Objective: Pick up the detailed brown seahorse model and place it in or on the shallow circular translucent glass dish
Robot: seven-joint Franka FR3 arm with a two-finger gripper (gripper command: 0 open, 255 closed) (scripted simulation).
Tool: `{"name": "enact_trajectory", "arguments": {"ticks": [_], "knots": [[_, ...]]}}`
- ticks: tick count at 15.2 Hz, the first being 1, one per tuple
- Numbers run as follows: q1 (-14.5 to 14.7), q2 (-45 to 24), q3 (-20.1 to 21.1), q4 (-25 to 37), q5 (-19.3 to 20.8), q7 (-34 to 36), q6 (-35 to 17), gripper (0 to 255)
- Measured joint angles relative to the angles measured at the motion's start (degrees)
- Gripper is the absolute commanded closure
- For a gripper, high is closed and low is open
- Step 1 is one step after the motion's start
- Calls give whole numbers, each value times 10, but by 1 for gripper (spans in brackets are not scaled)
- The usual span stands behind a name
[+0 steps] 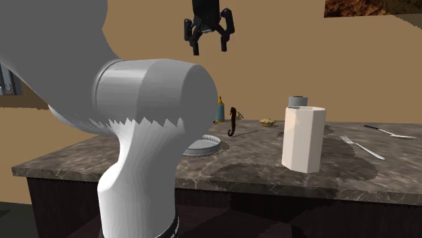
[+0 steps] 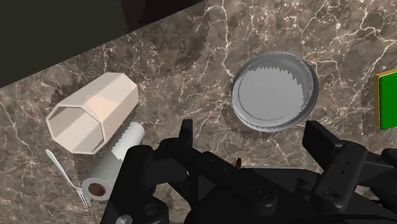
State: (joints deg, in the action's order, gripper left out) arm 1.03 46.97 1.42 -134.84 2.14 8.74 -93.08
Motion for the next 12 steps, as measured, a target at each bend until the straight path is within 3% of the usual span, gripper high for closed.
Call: {"name": "enact_trajectory", "arguments": {"ticks": [4, 12], "knots": [[-1, -37, 1, 1, 1, 1, -35, 0], [-3, -196, 4, 37, 6, 7, -155, 0]]}}
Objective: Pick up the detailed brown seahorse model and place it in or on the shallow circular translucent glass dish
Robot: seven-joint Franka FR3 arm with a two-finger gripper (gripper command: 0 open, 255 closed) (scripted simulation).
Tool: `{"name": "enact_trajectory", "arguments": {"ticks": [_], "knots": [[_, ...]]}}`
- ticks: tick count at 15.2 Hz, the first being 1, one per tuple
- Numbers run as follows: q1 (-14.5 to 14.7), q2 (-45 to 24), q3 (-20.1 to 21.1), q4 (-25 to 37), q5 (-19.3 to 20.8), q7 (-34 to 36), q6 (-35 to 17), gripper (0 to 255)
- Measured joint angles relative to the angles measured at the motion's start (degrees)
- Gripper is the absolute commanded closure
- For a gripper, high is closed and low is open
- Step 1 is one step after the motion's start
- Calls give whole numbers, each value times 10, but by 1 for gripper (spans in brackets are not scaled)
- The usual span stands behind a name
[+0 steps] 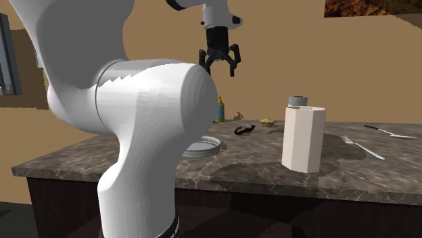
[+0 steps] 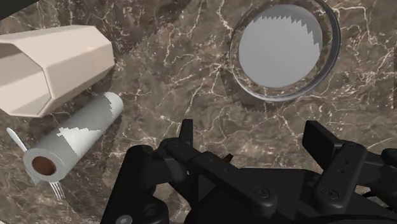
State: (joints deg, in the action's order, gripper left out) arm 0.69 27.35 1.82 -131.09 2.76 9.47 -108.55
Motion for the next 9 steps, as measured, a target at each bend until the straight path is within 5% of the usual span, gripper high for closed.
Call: {"name": "enact_trajectory", "arguments": {"ticks": [9], "knots": [[-2, -197, 5, 105, 11, 11, -89, 0]]}}
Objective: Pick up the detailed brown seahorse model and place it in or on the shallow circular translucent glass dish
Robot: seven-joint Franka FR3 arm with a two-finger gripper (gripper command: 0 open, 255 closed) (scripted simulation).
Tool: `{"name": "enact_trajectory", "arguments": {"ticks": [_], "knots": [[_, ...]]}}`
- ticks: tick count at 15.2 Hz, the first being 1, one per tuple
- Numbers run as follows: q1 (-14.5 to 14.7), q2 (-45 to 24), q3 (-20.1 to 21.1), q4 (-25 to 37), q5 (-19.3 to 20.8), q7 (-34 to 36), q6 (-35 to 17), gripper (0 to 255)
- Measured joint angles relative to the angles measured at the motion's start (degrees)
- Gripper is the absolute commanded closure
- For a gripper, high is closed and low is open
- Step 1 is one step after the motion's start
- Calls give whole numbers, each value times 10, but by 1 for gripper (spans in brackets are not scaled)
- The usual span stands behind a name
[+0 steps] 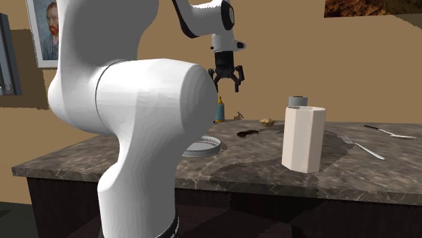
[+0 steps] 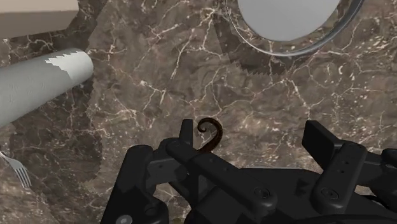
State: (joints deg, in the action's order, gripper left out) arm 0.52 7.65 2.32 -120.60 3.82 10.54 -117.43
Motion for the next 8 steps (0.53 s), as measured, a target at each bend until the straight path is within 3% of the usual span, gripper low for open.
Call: {"name": "enact_trajectory", "arguments": {"ticks": [8], "knots": [[0, -183, 0, 142, 12, 5, -37, 0]]}}
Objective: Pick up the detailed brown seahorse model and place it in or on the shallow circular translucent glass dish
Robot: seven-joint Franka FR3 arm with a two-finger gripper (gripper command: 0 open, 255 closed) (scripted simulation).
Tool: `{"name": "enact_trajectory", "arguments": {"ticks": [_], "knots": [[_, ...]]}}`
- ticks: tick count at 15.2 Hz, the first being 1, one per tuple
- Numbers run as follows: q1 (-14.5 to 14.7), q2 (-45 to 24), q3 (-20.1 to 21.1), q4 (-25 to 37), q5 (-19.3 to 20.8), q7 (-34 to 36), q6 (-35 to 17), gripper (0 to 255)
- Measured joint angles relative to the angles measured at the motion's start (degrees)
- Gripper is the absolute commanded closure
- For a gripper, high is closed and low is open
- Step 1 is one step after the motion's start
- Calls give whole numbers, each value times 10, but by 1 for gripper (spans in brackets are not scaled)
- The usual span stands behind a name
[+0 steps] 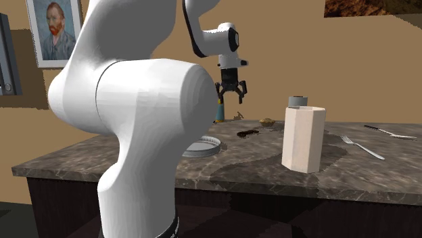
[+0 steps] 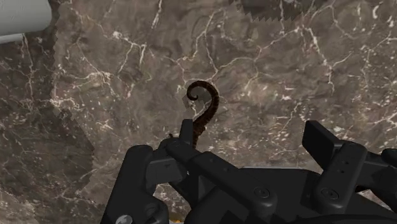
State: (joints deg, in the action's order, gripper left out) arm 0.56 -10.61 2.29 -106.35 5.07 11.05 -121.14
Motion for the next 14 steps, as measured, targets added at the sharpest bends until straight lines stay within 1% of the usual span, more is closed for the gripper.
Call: {"name": "enact_trajectory", "arguments": {"ticks": [1, 2, 8, 14], "knots": [[-1, -24, -1, 26, 1, -2, 3, 0], [-2, -36, -2, 35, 1, -3, 0, 0], [-3, -63, -3, 27, 4, -2, -35, 0], [-3, -70, -4, 26, 5, -2, -44, 0]]}}
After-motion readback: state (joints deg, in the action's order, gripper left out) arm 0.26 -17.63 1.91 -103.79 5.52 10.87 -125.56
